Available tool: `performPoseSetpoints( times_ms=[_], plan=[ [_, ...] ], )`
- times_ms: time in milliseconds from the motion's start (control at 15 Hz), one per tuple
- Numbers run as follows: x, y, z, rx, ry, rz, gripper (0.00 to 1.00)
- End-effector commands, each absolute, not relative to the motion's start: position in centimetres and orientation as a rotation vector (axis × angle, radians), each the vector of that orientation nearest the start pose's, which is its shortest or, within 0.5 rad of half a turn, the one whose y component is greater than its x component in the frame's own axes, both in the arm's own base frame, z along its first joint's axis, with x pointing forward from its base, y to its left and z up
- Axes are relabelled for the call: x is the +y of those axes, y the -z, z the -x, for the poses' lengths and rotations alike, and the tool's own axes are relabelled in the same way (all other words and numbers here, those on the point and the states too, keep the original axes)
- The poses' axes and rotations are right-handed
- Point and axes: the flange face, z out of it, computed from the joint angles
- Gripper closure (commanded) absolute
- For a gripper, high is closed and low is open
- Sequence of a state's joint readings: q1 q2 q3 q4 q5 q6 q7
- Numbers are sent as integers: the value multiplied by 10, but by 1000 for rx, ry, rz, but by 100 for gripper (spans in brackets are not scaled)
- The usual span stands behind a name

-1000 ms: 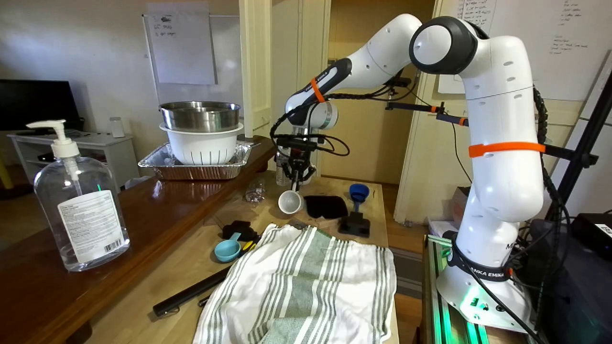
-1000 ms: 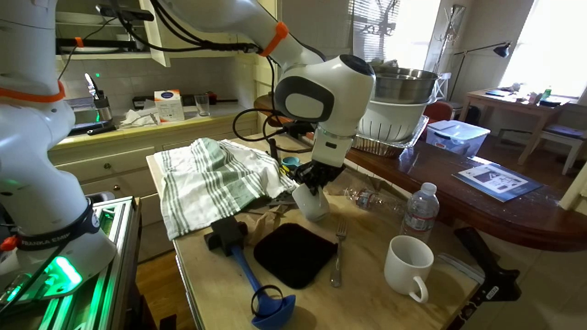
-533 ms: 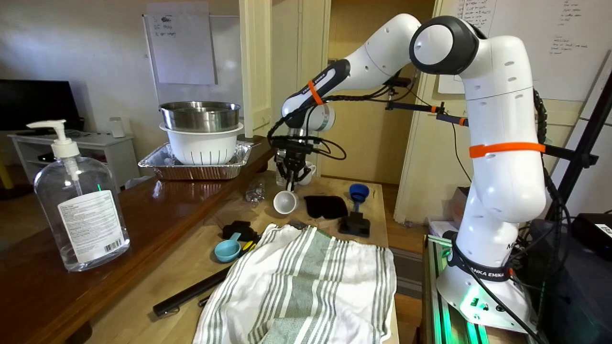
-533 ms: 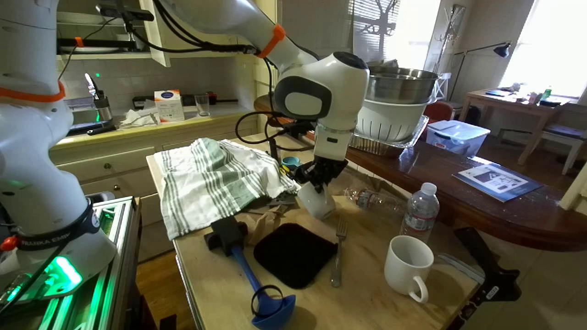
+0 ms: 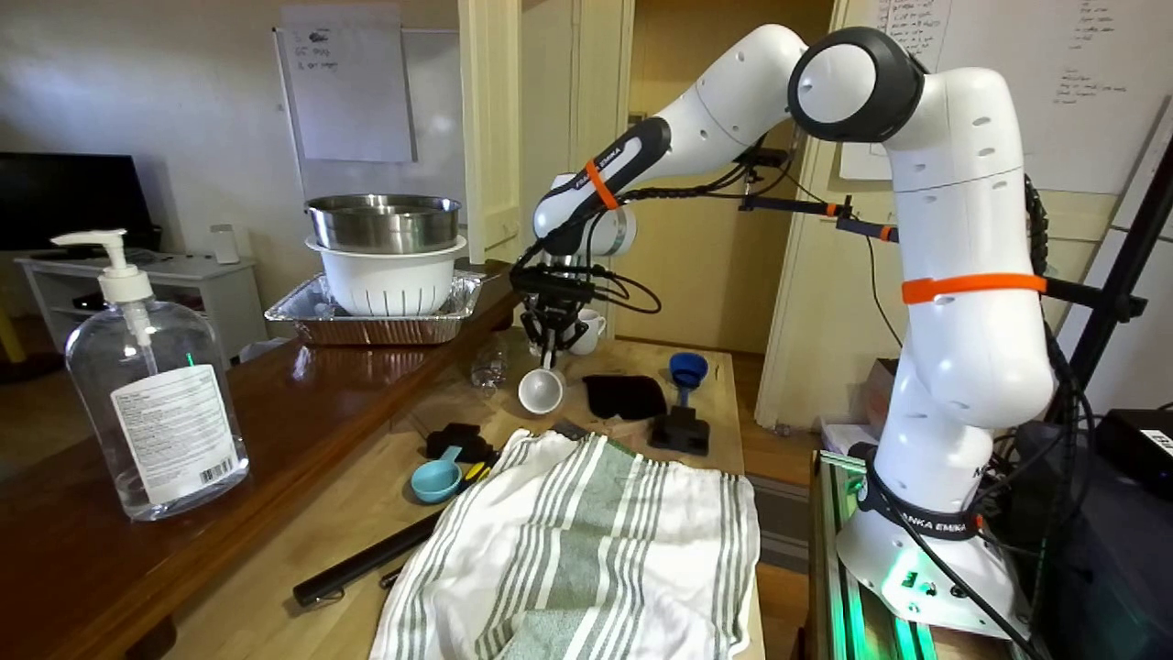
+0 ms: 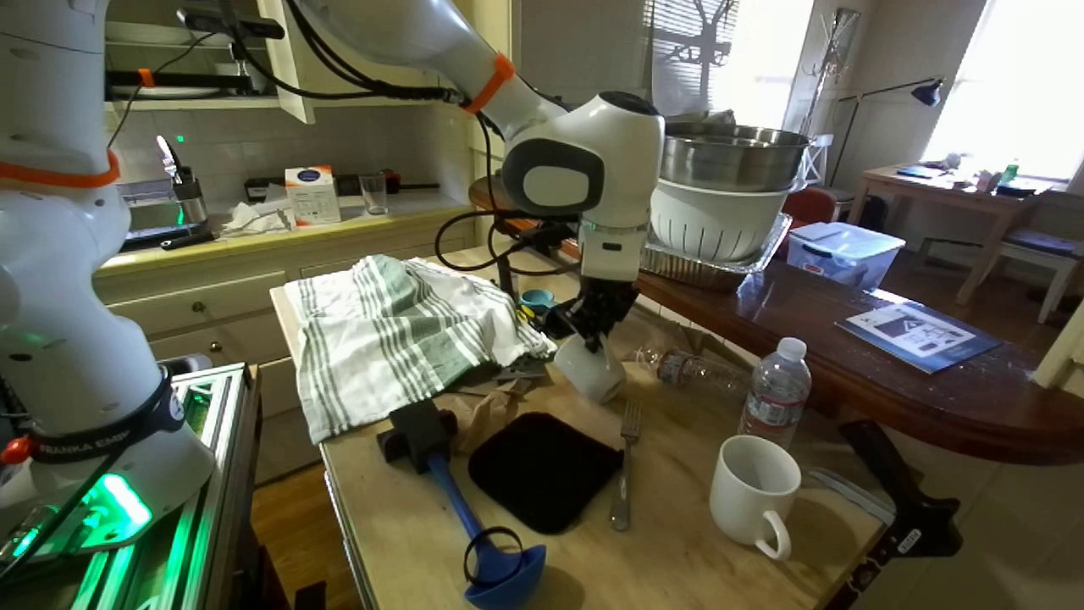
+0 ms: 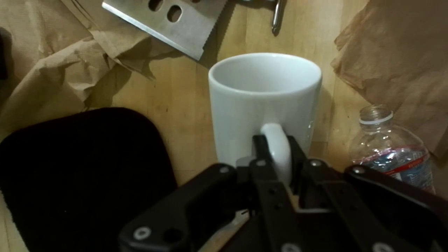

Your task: Place the white mug on the left on its side.

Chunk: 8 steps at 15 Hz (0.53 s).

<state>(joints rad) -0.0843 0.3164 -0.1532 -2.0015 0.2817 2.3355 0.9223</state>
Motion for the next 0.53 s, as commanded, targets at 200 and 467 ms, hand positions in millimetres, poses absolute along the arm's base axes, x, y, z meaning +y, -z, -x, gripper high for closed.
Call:
performPoseSetpoints(
  times_ms=[200,467],
  plan=[
    [-115,-285,-581,1804,-15,2481,96],
    [-104,-282,-580,1738,27,2574,96]
  ],
)
